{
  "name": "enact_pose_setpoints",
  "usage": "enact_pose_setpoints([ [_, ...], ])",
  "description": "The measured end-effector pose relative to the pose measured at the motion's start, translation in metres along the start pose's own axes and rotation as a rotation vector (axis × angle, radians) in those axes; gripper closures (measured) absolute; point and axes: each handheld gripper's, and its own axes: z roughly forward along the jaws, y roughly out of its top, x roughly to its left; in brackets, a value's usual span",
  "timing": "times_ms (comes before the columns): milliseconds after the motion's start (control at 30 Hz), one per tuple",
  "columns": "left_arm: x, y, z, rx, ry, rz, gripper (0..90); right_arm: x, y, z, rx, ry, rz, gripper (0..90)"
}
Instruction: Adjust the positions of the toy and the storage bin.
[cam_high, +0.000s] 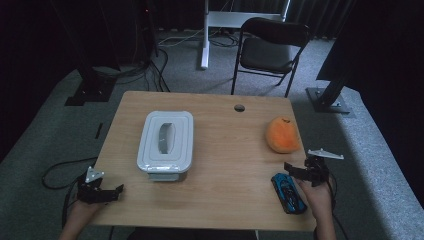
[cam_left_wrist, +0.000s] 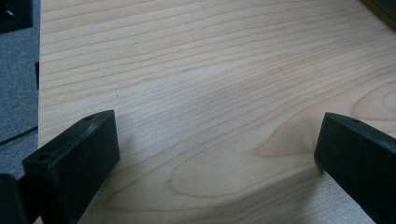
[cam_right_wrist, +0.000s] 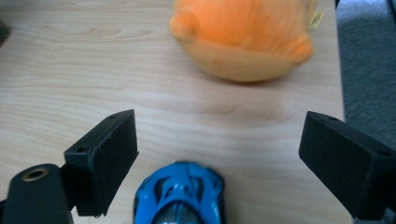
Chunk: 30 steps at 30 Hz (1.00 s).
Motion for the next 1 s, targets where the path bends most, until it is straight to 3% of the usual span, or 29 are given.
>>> enact_pose_setpoints([
  [467, 0.0, 0.0, 0.0, 0.002, 0.0, 0.004, 0.3, 0.014, -0.043, -0.008, 0.049, 0.004, 0.01, 10.9],
  [500, 0.0, 0.0, 0.0, 0.003, 0.0, 0.003, 0.3, 0.013, -0.048, -0.007, 0.057, 0.03, 0.029, 10.9],
  [1000, 0.0, 0.0, 0.0, 0.001, 0.0, 0.003, 0.3, 0.016, -0.075, 0.004, 0.153, -0.034, 0.007, 10.9],
])
